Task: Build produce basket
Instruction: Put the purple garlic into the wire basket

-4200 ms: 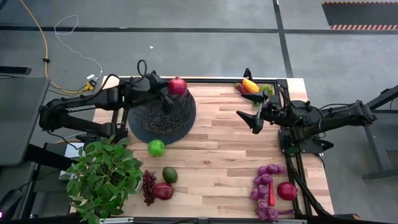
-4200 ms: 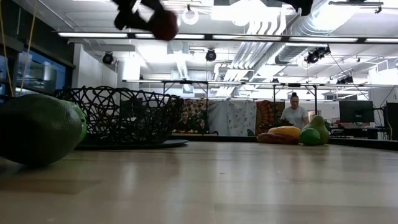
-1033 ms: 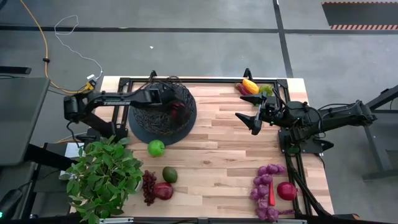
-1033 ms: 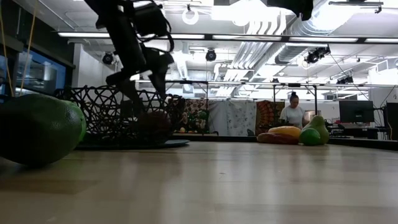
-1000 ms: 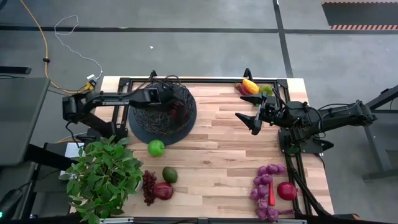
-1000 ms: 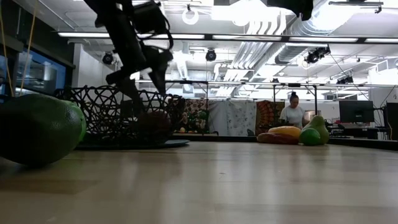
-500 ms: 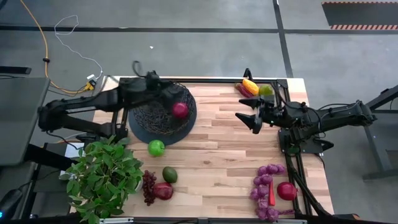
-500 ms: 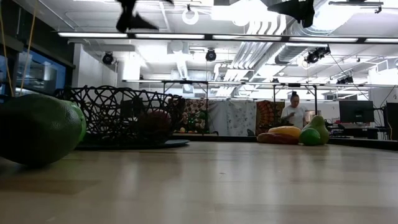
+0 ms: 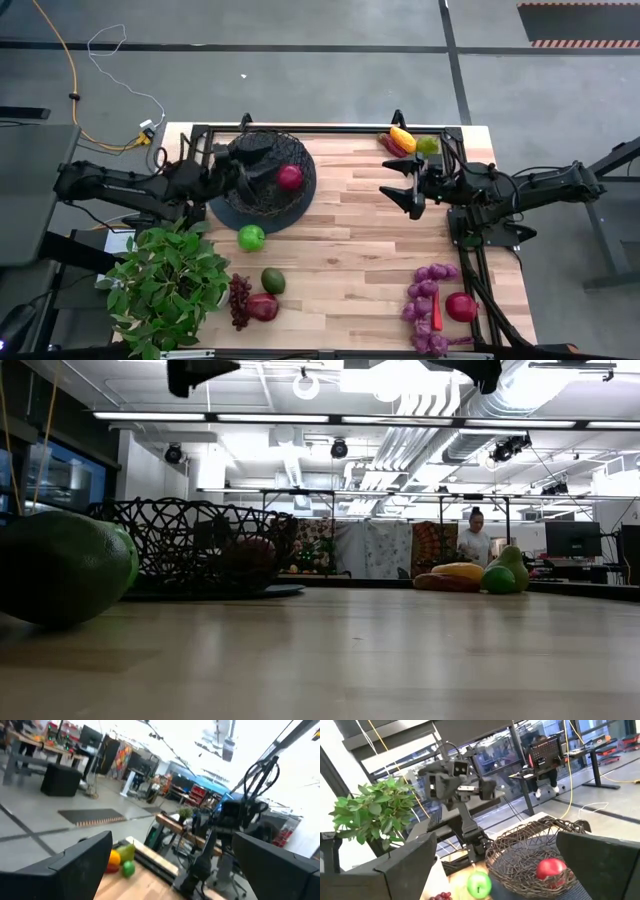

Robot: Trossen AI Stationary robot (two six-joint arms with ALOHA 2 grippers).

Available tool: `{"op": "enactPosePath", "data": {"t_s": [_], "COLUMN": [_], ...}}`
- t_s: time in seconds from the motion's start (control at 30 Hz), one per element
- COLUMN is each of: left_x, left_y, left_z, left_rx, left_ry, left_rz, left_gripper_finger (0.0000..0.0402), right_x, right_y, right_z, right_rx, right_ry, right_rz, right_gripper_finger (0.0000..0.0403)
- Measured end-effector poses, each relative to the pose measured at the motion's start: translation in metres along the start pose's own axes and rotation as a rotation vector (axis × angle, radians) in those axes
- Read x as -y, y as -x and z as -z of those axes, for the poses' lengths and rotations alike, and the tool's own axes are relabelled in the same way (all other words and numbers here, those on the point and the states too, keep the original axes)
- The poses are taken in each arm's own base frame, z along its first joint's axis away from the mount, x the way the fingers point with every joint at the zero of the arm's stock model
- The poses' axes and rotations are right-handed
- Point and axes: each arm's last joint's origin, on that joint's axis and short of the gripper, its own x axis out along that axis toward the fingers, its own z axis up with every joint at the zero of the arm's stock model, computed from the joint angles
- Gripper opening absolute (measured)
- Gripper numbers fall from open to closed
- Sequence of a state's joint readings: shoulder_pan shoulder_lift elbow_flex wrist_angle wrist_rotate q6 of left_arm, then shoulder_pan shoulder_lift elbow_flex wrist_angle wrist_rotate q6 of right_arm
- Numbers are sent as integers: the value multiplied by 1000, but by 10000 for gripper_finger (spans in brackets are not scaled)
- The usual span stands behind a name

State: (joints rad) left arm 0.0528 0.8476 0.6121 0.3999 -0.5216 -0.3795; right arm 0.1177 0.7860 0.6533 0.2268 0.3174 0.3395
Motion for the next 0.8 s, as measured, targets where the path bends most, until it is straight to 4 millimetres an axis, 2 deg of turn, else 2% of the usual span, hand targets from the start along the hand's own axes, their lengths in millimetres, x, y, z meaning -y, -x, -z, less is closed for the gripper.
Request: {"op": "enactPosePath", "data": {"t_s": [0.2,0.4,0.5,0.57,0.63,0.7,0.8], "left_x": [-7,-7,-9,-12,-17,-23,-27], "left_y": [7,6,7,12,18,24,34], "left_z": [19,21,16,9,6,5,1], "left_rx": [-103,-171,-177,-168,-193,-225,-239], "left_ry": [2,-64,-65,-62,-72,-84,-97], "left_rz": [63,224,269,290,276,251,235], "left_gripper_finger": [400,397,379,351,307,246,131], "right_x": [0,0,1,1,1,1,0], "right_y": [0,0,0,0,0,0,0], "right_z": [1,4,5,6,5,3,0], "right_rx": [-15,-46,-62,-63,-60,-37,1], "right_ry": [14,23,29,43,66,71,61], "right_rz": [-22,-19,-14,-13,-15,-8,7], "right_gripper_finger": [397,397,397,397,397,397,397]}}
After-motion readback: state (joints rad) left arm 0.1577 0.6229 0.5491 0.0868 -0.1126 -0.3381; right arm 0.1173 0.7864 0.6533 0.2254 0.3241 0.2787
